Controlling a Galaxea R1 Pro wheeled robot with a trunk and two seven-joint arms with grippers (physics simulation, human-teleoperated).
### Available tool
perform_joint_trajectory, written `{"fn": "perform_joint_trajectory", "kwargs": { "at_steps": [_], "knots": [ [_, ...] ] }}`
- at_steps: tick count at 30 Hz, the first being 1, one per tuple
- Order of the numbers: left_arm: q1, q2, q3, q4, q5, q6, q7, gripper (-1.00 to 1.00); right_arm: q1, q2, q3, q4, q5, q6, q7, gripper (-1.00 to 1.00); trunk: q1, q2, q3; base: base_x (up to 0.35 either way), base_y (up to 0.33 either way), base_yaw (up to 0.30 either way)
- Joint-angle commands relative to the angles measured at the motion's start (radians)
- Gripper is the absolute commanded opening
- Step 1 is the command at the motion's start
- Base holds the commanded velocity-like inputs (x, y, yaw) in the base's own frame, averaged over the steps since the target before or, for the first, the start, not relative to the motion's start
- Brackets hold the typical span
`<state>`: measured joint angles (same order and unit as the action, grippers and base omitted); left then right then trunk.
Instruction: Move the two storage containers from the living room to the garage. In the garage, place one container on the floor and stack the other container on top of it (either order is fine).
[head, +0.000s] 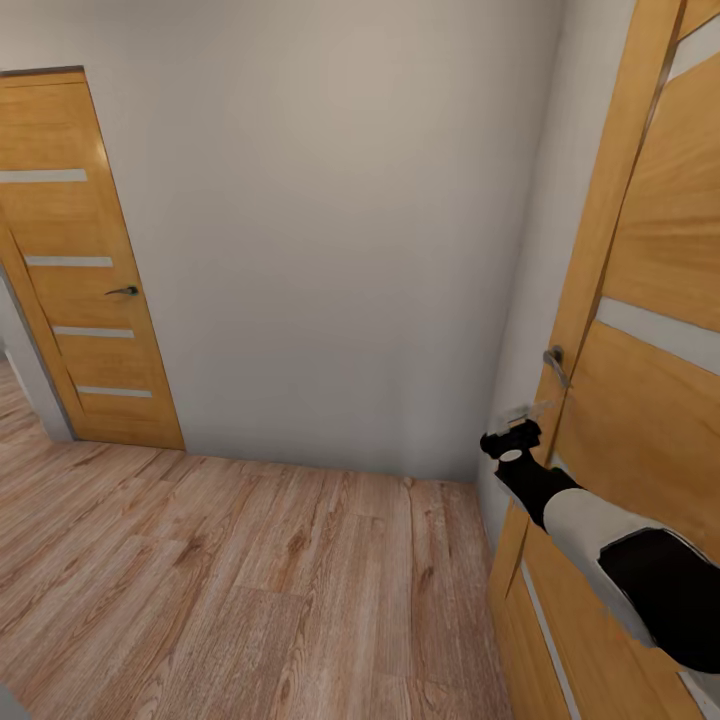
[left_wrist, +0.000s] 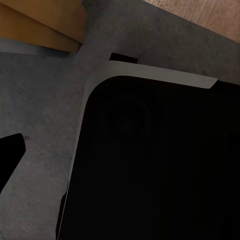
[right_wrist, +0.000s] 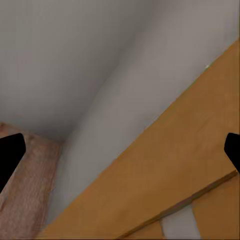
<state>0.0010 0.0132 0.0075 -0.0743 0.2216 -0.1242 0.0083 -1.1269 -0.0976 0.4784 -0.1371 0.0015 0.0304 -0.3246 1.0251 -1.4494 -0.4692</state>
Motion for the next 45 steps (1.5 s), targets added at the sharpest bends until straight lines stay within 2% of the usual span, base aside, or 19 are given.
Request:
{"fn": "perform_joint_trajectory", "kwargs": {
  "at_steps": [1, 2, 4, 5, 7, 8, 9, 12, 14, 15, 17, 19, 21, 22, 25, 28, 34, 39, 45],
  "knots": [
    [0.000, 0.000, 0.000, -0.001, 0.004, -0.002, 0.001, 1.00, -0.001, 0.028, 0.004, 0.017, 0.001, 0.001, 0.000, 1.00, 0.000, -0.001, -0.001, 0.000, 0.000, 0.000],
    [0.000, 0.000, 0.000, -0.001, 0.004, -0.002, 0.001, 1.00, -0.001, 0.049, 0.003, 0.037, 0.001, -0.001, 0.004, 1.00, 0.000, -0.001, -0.001, 0.000, 0.000, 0.000],
    [0.000, -0.001, 0.000, -0.001, 0.004, -0.002, 0.001, 1.00, -0.002, 0.116, 0.003, 0.111, 0.001, -0.021, 0.029, 1.00, 0.000, -0.001, -0.001, 0.000, 0.000, 0.000],
    [0.000, -0.001, 0.000, -0.001, 0.004, -0.002, 0.001, 1.00, -0.002, 0.137, 0.002, 0.132, -0.003, -0.036, 0.050, 1.00, 0.000, -0.001, -0.001, 0.000, 0.000, 0.000],
    [0.000, -0.001, 0.000, -0.001, 0.004, -0.002, 0.001, 1.00, -0.002, 0.155, 0.002, 0.150, -0.021, -0.052, 0.088, 1.00, 0.000, -0.001, -0.001, 0.000, 0.000, 0.000],
    [0.001, 0.000, 0.000, -0.001, 0.004, -0.002, 0.001, 1.00, 0.007, 0.163, 0.002, 0.160, -0.049, -0.062, 0.129, 1.00, 0.000, -0.001, -0.001, 0.000, 0.000, 0.000],
    [0.001, 0.000, 0.000, -0.001, 0.004, -0.002, 0.001, 1.00, 0.015, 0.164, 0.002, 0.162, -0.059, -0.064, 0.142, 1.00, 0.000, -0.001, -0.001, 0.000, 0.000, 0.000],
    [0.001, 0.000, 0.000, -0.001, 0.004, -0.002, 0.001, 1.00, 0.089, 0.167, 0.001, 0.167, -0.096, -0.063, 0.206, 1.00, 0.000, -0.001, -0.001, 0.000, 0.000, 0.000],
    [0.000, 0.000, 0.000, -0.001, 0.004, -0.002, 0.001, 1.00, 0.205, 0.148, 0.000, 0.170, -0.114, -0.057, 0.266, 1.00, 0.000, -0.001, -0.001, 0.000, 0.000, 0.000],
    [0.000, 0.000, 0.000, -0.001, 0.004, -0.002, 0.001, 1.00, 0.231, 0.138, 0.000, 0.169, -0.116, -0.057, 0.279, 1.00, 0.000, -0.001, -0.001, 0.000, 0.000, 0.000],
    [0.000, 0.001, 0.000, -0.001, 0.004, -0.002, 0.001, 1.00, 0.355, 0.100, 0.000, 0.170, -0.120, -0.056, 0.327, 1.00, 0.000, -0.001, -0.001, 0.000, 0.000, 0.000],
    [0.000, 0.001, 0.001, -0.002, 0.004, -0.002, 0.001, 1.00, 0.475, 0.075, 0.001, 0.170, -0.122, -0.055, 0.369, 1.00, 0.000, -0.001, -0.001, 0.000, 0.000, 0.000],
    [0.001, 0.002, 0.001, -0.002, 0.004, -0.002, 0.001, 1.00, 0.534, 0.063, 0.001, 0.171, -0.122, -0.058, 0.386, 1.00, 0.000, -0.001, -0.001, 0.000, 0.000, 0.000],
    [0.001, 0.002, 0.001, -0.002, 0.004, -0.002, 0.001, 1.00, 0.592, 0.052, 0.001, 0.171, -0.122, -0.061, 0.400, 1.00, 0.000, -0.001, -0.001, 0.000, 0.000, 0.000],
    [0.001, 0.002, 0.002, -0.002, 0.004, -0.002, 0.001, 1.00, 0.696, 0.035, 0.002, 0.171, -0.122, -0.067, 0.412, 1.00, 0.000, -0.001, -0.001, 0.000, 0.000, 0.000],
    [0.001, 0.002, 0.002, -0.002, 0.004, -0.002, 0.001, 1.00, 0.842, 0.023, 0.002, 0.170, -0.134, -0.103, 0.418, 1.00, 0.000, -0.001, -0.001, 0.000, 0.000, 0.000],
    [0.000, -0.001, 0.002, -0.002, 0.002, 0.002, 0.001, 1.00, 0.938, 0.022, 0.000, 0.171, -0.152, -0.148, 0.415, 1.00, 0.000, -0.001, -0.001, 0.000, 0.000, 0.000],
    [0.000, 0.001, 0.002, -0.002, 0.003, 0.001, 0.001, 1.00, 0.951, 0.023, 0.001, 0.171, -0.182, -0.150, 0.420, 1.00, 0.000, -0.001, -0.001, 0.000, 0.000, 0.000],
    [0.001, 0.001, 0.001, -0.002, 0.004, -0.001, 0.001, 1.00, 0.953, 0.021, 0.000, 0.171, -0.193, -0.154, 0.421, 1.00, 0.000, -0.001, -0.001, 0.000, 0.000, 0.000]
  ]
}}
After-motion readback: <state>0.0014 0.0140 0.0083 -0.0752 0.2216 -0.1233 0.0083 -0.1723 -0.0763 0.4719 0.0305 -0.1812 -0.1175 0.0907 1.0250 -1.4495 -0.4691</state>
